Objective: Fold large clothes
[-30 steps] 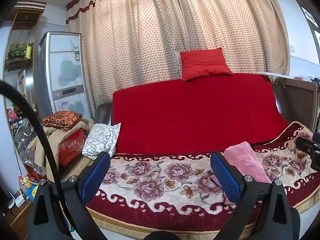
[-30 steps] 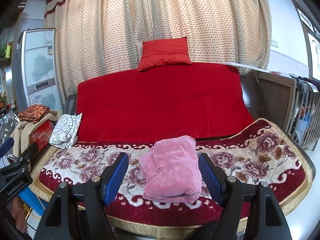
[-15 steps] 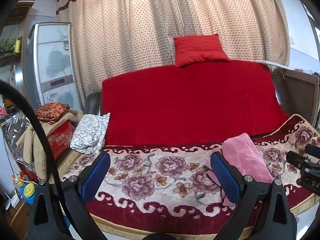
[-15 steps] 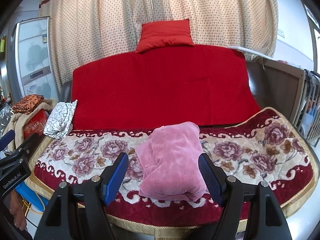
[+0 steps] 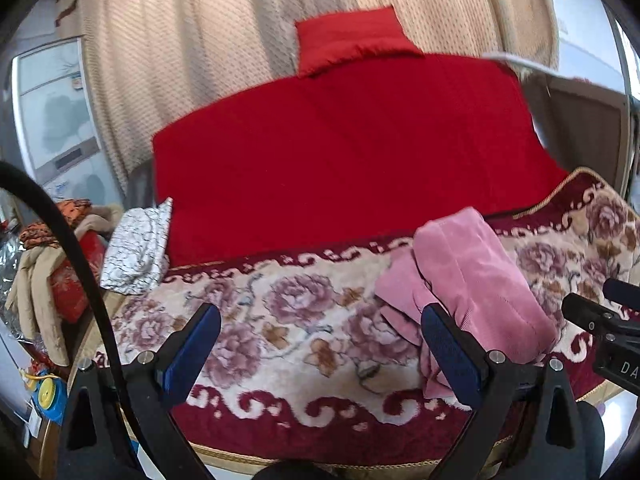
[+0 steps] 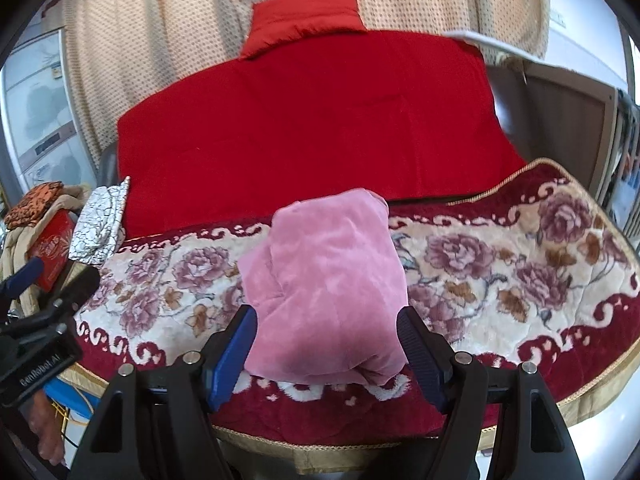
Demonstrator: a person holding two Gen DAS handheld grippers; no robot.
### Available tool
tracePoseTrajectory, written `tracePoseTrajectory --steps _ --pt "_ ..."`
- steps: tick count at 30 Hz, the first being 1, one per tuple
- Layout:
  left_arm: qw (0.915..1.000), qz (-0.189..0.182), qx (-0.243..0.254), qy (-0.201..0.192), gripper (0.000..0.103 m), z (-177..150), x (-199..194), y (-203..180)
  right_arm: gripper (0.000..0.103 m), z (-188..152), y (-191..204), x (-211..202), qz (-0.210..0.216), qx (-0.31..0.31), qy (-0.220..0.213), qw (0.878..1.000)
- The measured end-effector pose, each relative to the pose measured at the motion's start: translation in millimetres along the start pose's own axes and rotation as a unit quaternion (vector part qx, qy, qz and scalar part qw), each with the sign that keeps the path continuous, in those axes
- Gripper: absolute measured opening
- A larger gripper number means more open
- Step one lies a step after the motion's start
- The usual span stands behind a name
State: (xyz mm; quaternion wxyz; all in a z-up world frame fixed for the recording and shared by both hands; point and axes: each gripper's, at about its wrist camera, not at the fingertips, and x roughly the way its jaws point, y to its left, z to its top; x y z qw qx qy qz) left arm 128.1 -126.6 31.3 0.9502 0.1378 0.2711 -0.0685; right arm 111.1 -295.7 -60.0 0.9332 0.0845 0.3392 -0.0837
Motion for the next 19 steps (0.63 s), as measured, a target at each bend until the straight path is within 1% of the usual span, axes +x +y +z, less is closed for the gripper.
tracePoseTrajectory --steps 5,9,14,17,19 --pt "0.9995 -0.011 0.009 0.028 0.100 1.7 30.9 -19.4 0.076 1.9 -11.6 26.5 -0.001 0.011 0.017 1.000" --pt "0.9991 -0.013 0.008 0.041 0.100 2.6 48.4 -25.6 0.076 5.5 -22.8 38.6 -0.007 0.021 0.014 1.000" --pt "0.9989 -0.017 0.006 0.044 0.100 2.7 63.8 -29.6 0.076 9.4 -30.3 48.0 -0.011 0.029 0.008 0.999" --pt "0.9992 -0.022 0.004 0.034 0.100 3.1 69.8 -28.8 0.076 11.3 -30.5 55.2 -0.009 0.027 0.007 1.000" --pt "0.9987 -0.033 0.001 0.038 0.100 5.5 79.5 -24.2 0.076 12.4 -29.4 60.8 -0.009 0.023 0.008 1.000"
